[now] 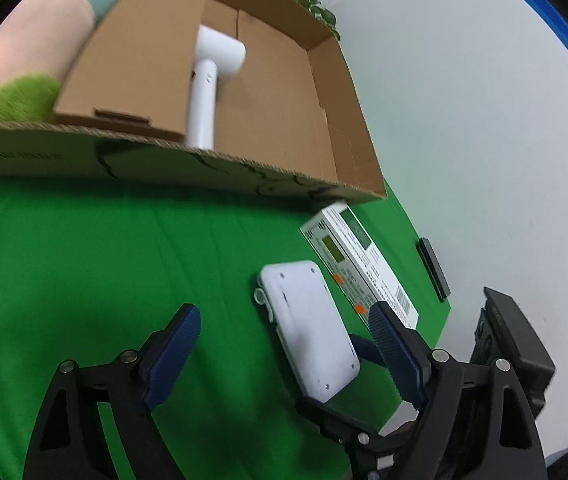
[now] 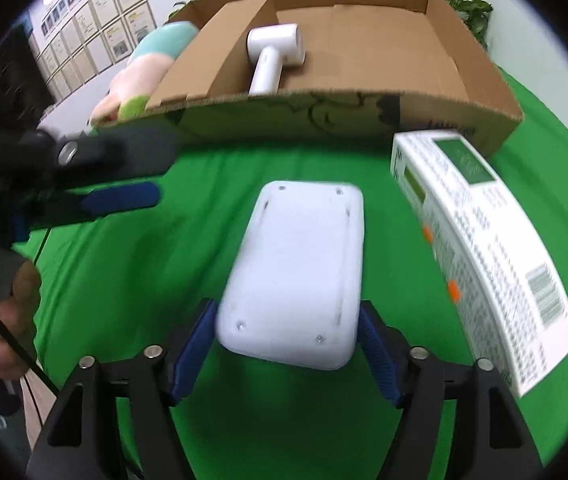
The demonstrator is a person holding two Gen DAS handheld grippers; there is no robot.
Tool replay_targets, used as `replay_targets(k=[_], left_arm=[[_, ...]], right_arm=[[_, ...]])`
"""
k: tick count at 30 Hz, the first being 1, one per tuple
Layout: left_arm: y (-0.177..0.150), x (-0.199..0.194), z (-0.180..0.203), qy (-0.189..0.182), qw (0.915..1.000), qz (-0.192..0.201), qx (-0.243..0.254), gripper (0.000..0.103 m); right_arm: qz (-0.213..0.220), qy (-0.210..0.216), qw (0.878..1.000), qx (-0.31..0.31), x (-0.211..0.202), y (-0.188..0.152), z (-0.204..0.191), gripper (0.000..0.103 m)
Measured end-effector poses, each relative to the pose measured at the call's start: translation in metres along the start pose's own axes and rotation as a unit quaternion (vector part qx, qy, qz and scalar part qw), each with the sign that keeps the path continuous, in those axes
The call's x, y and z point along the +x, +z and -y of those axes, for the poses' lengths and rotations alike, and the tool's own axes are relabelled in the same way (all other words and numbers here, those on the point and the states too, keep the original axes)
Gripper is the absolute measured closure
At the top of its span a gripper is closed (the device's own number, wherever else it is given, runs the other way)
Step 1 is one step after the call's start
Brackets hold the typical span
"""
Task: Organize objects
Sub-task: 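Grasp the white plastic device with the right gripper while the left gripper closes on it, then lift the white device and lower it upright into the tray beside the dryer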
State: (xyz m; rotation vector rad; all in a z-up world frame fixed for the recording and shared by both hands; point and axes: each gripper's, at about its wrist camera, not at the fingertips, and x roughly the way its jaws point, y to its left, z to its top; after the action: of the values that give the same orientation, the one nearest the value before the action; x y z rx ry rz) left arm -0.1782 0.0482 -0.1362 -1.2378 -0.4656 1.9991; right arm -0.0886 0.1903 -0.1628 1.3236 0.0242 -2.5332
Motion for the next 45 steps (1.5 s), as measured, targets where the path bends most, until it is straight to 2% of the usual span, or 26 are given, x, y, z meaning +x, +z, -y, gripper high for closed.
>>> replay_targets(k=[1,4,10,12,14,16,21,24,32,36,41,43,45], left_arm=[[-0.002,0.004,0.0,-0.005,1.0,-0.006,-0.002,0.018],[-0.005,0.02,-0.003,-0.033,0.9984,-0.037,-0.026,0.028],[-0.011,0.028,0.0,-0.056,0.9964,-0.052,-0.036,0.04],[-0.014,0.029,0.004,-0.051,0.9967,-0.056,-0.028,0.042],[-0.017,0.031,0.007,-0.048,0.9966,-0.064,-0.021,0.048],[-0.02,0.03,0.007,-0.043,0.9968,-0.064,-0.018,0.053],[-0.025,0.024,0.011,-0.031,0.997,-0.07,-0.013,0.068],[-0.031,0.017,0.016,-0.023,0.9974,-0.069,-0.004,0.073],[-0.034,-0.006,0.036,-0.009,0.9985,-0.046,0.028,0.08],[-0.022,-0.016,0.047,-0.006,0.9982,-0.023,0.054,0.081],[0.014,-0.056,0.086,0.012,0.993,0.041,0.11,0.081],[0.028,-0.069,0.097,0.02,0.9894,0.056,0.132,0.081],[0.044,-0.076,0.104,0.03,0.9865,0.065,0.147,0.081]], right_arm=[[0.005,-0.003,1.0,-0.006,-0.002,-0.001,0.0,0.019],[0.016,0.002,1.0,-0.018,-0.004,0.003,-0.002,0.017],[0.018,-0.012,0.999,-0.034,0.005,0.01,-0.004,0.019],[0.013,-0.008,0.999,-0.035,-0.002,-0.007,-0.008,0.023],[0.011,-0.03,0.998,-0.045,-0.004,-0.012,-0.012,0.033],[0.013,-0.033,0.998,-0.049,-0.015,-0.025,-0.015,0.033],[0.011,-0.012,1.0,-0.015,-0.024,-0.034,-0.01,0.034],[0.011,0.021,1.0,0.017,-0.031,-0.038,-0.004,0.034],[0.021,0.043,0.998,0.049,-0.041,-0.045,0.0,0.035],[0.052,0.046,0.996,0.049,-0.057,-0.039,-0.001,0.035],[0.125,0.056,0.99,0.032,-0.096,-0.008,-0.005,0.035],[0.154,0.056,0.986,0.024,-0.11,0.004,-0.007,0.035],[0.163,0.057,0.985,0.019,-0.108,0.032,-0.012,0.035]])
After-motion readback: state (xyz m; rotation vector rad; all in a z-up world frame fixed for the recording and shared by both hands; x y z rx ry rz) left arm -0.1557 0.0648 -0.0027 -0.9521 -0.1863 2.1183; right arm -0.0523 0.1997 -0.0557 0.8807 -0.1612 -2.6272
